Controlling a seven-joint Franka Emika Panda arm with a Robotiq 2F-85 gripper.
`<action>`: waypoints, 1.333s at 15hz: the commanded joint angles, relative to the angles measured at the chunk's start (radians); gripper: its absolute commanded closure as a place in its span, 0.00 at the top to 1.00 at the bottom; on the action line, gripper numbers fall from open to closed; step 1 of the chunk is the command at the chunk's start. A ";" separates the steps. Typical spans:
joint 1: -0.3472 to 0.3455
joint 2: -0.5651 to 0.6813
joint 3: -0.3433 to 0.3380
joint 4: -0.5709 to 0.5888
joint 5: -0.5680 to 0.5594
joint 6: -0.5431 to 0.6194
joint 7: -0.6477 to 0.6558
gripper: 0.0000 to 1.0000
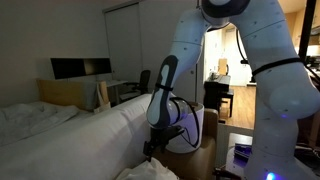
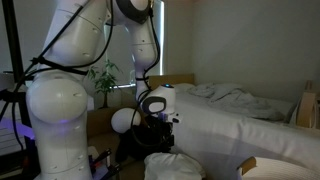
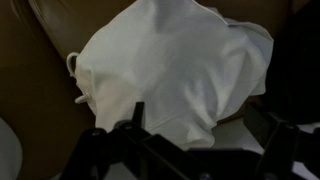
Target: Pick up the cloth from the couch and put it in the laundry basket.
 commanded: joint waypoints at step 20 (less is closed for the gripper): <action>0.084 0.608 -0.166 0.410 -0.209 0.120 0.142 1.00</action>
